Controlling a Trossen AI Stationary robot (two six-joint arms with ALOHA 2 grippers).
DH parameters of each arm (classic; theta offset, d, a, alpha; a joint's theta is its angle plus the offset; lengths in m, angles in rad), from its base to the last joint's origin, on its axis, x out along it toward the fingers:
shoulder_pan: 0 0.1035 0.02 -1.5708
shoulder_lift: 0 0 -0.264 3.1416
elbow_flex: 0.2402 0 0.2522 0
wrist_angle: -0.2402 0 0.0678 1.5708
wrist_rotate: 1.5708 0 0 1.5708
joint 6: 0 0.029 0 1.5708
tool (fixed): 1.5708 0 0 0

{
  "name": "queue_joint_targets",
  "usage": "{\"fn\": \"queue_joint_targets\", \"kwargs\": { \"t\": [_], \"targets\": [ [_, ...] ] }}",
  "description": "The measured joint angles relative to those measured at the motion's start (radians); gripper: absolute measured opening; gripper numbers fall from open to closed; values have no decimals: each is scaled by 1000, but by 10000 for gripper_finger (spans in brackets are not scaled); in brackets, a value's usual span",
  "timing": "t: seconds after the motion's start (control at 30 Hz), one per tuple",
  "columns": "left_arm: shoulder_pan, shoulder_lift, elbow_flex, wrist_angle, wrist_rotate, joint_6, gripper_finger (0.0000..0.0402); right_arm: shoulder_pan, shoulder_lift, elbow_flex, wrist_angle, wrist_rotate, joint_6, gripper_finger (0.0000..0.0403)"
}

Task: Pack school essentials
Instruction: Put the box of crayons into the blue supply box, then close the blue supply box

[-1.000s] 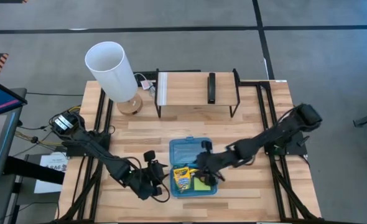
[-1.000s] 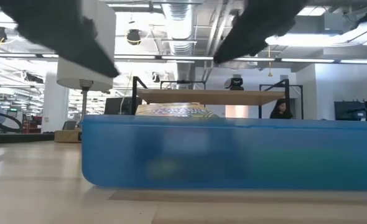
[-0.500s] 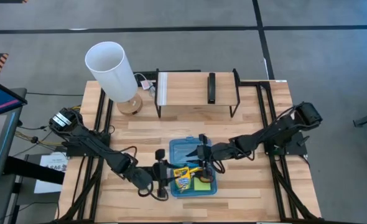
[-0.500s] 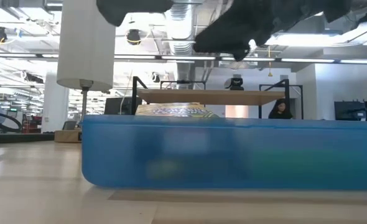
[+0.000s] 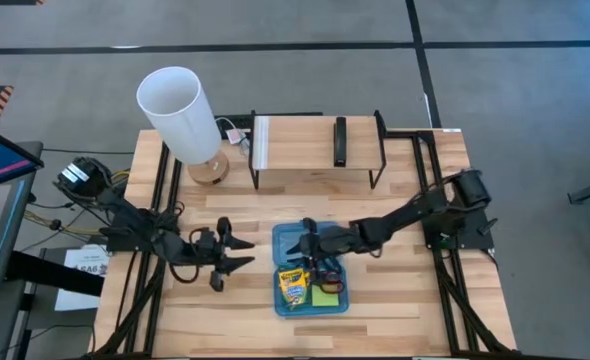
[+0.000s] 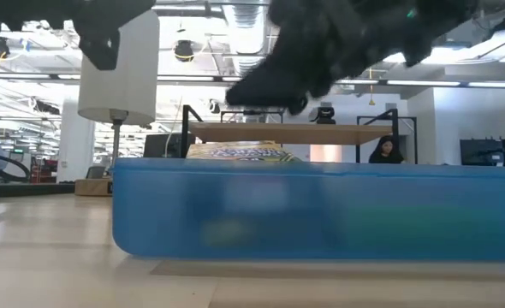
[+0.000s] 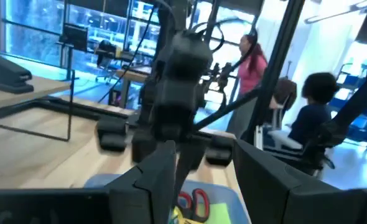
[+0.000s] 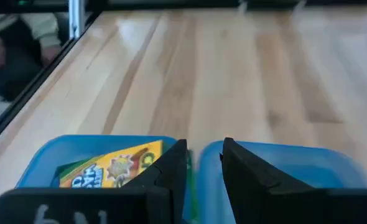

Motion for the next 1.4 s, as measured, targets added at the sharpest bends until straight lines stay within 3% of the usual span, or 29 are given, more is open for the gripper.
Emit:
{"fn": "queue_joint_targets", "kwargs": {
  "t": [0.17, 0.33, 0.7, 0.83, 0.97, 1.23, 1.4],
  "targets": [
    [-11, 1, 23, -40, -1, 4, 148, -16, 99, 91, -105, -90, 19, 120],
    [-11, 2, 50, -117, -1, -1, 148, -2, 143, 151, -255, -94, 29, 120],
    [-3, 2, 50, -145, -19, -25, 148, 45, 134, 159, -310, -91, 55, 120],
    [8, 2, 50, -207, -22, -86, 148, 39, 48, 158, -400, -87, 74, 120],
    [27, 2, 51, -337, -22, -202, 148, 53, -96, 108, -481, 25, 97, 120],
    [87, 4, 51, -640, 48, -483, 148, 54, -367, -200, -570, 214, 310, 120],
    [133, 95, 60, -677, 116, -541, 148, 52, -435, -330, -666, 229, 495, 120]
  ]
}}
